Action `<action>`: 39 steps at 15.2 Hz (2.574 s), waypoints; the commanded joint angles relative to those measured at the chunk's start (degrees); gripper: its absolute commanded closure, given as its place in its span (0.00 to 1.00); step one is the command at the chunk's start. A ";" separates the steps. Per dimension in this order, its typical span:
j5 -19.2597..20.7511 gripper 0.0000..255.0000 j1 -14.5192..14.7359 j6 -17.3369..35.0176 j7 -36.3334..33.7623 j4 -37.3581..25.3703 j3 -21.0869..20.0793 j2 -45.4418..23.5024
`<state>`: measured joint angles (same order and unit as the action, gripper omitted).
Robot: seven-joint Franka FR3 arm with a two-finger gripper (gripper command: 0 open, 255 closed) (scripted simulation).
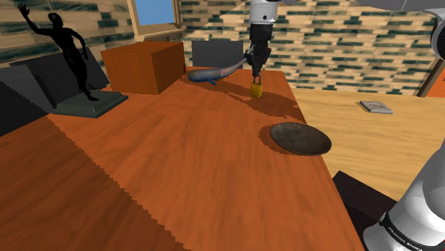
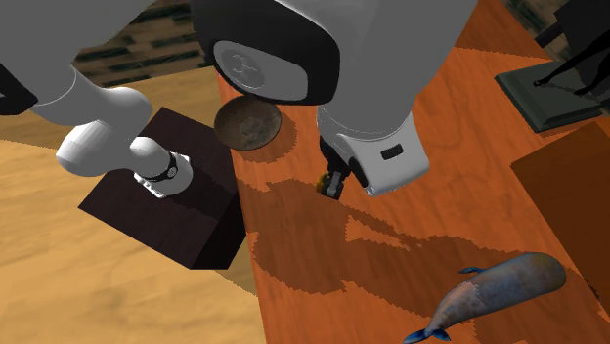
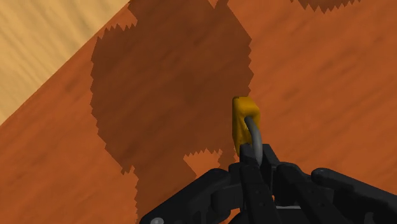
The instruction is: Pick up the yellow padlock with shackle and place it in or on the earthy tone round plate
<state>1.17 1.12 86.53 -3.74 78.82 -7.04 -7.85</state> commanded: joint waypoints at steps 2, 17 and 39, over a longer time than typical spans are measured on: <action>0.12 1.00 0.10 -2.82 -0.06 -3.74 -0.04 -0.96; -1.84 1.00 2.08 -7.96 -4.13 5.37 -1.82 13.41; -7.60 1.00 6.11 -6.80 -11.60 30.70 -5.93 38.19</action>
<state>-6.40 7.22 78.88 -15.53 108.25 -13.05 29.91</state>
